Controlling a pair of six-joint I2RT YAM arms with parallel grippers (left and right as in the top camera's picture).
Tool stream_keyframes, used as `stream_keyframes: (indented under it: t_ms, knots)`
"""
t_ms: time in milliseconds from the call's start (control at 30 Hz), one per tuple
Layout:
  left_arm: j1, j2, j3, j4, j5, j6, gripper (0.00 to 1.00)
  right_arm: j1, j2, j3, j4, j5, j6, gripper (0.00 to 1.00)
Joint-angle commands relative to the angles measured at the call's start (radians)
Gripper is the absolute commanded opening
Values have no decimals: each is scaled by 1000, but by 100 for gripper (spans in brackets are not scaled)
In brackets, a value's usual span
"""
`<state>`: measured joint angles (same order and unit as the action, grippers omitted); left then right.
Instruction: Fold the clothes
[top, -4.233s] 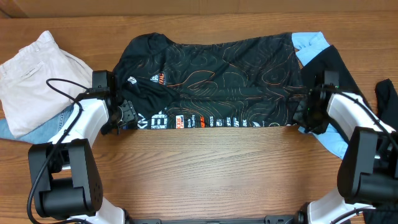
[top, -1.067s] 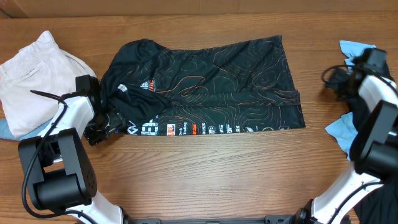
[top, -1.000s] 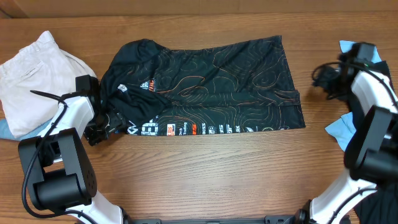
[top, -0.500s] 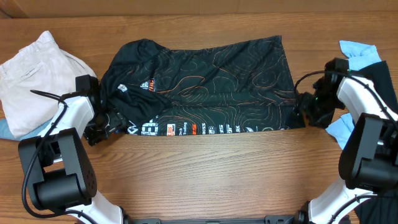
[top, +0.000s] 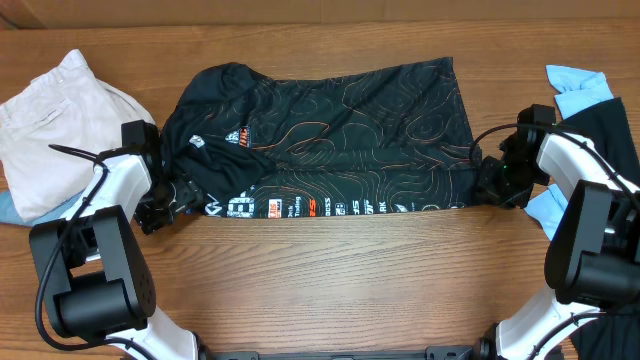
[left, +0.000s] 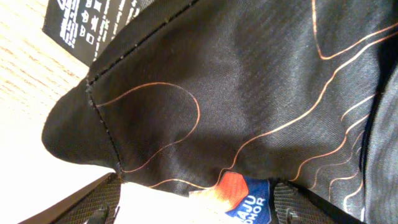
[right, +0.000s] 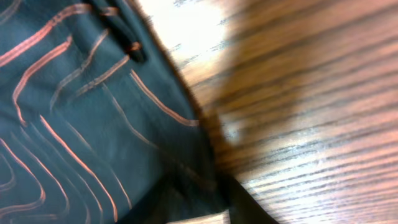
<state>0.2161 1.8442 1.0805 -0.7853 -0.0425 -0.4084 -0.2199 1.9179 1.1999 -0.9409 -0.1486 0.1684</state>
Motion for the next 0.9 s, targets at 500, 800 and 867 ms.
stream_keyframes:
  t_ms: [500, 800, 867]
  knots:
    - [-13, 84, -46, -180, -41, 12, 56, -2, -3, -4, -193, 208, 147, 4]
    - [-14, -70, -45, -171, -43, 12, 55, -2, -3, -4, -174, 208, 146, 4]
    - [-14, -133, -45, -172, -45, 12, 54, -2, -3, -4, -172, 208, 146, 4]
